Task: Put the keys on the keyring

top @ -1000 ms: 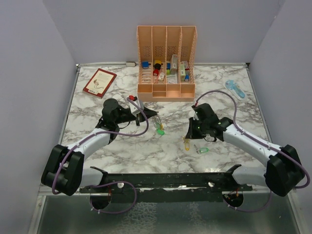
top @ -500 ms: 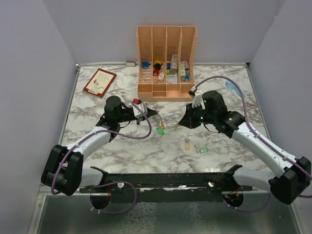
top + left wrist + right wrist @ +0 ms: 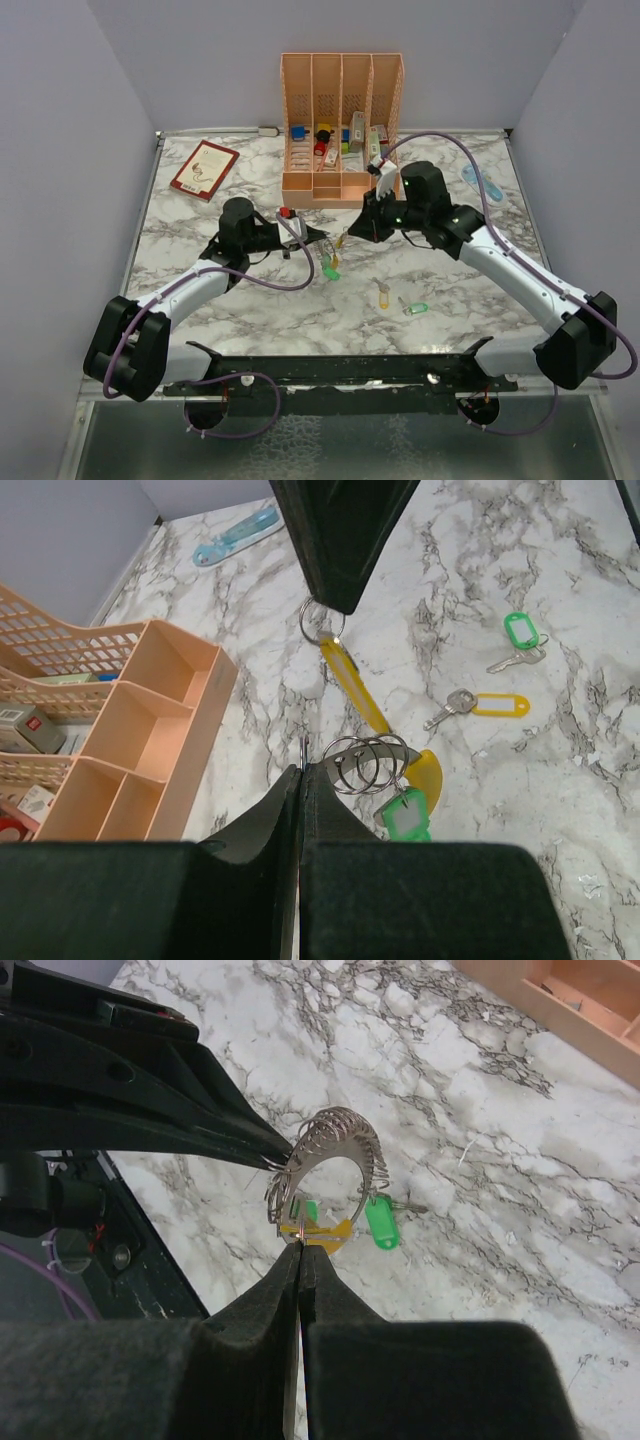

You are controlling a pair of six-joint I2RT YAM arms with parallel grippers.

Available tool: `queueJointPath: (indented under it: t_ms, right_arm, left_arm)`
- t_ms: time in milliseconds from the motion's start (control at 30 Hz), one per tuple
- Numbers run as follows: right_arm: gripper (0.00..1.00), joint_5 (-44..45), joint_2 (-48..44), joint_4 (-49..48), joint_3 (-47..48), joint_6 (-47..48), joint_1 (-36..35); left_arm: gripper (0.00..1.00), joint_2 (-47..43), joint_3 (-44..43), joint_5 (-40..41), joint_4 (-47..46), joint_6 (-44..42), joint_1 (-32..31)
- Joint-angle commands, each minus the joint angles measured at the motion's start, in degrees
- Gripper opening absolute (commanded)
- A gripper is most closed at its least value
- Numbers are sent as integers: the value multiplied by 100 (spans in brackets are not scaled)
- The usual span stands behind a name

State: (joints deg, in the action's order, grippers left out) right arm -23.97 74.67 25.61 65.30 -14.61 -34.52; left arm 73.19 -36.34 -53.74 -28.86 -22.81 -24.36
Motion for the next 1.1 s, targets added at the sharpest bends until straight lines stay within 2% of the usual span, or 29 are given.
queueJointPath:
  t_ms: [0,333,1067]
  right_arm:
    - [2,-171,180,-319,272,230,-114]
    - [2,66,460,-649,297,282,-415]
    - [2,581,607,-538,336,130,-583]
  left_arm:
    - [0,24,-247,-25,-148,90,-55]
    - [0,20,-253,-34,-287,516,-89]
    - [0,-67,-191,-2,-414,642,-104]
